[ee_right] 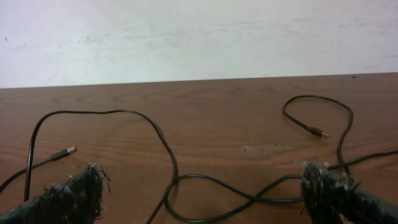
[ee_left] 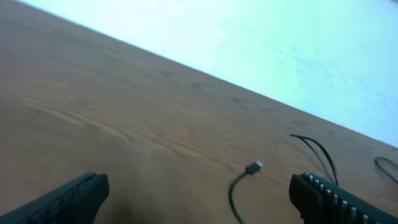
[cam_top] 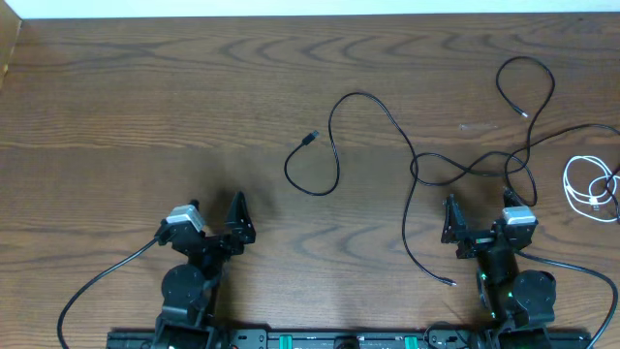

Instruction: Untangle cables

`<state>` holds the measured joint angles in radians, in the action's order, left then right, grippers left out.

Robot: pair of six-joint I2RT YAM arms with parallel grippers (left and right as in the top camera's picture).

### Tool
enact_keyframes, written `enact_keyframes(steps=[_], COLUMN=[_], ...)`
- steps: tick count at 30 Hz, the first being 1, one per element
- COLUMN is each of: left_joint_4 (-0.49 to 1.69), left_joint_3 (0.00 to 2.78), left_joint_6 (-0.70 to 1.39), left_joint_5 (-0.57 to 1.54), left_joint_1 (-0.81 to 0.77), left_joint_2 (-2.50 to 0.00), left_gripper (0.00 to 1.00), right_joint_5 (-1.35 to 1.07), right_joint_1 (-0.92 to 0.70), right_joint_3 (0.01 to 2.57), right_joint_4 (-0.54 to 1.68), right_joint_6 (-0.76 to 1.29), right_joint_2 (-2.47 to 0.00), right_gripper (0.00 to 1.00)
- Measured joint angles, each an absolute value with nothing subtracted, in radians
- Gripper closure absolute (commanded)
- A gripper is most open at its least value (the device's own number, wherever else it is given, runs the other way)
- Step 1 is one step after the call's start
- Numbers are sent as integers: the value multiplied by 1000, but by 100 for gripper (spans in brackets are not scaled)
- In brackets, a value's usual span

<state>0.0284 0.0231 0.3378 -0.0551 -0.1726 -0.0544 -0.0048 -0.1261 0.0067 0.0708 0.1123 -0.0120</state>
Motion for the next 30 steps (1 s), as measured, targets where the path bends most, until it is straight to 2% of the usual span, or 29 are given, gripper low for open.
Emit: enact_keyframes(steps=[13, 30], left_joint_4=[36, 36], left_joint_3=[25, 25], left_joint_6=[187, 156], left_joint_5=[-5, -1], left_joint_1=[-33, -26], left_joint_2=[-11, -11], left_gripper=[2, 2], right_joint_5=[-5, -5], right_joint_1=[-126, -126], right_joint_3=[7, 7], right_joint_4=[71, 71], right_joint_6=[112, 112], right_joint_2=[-12, -12], right_gripper=[1, 1])
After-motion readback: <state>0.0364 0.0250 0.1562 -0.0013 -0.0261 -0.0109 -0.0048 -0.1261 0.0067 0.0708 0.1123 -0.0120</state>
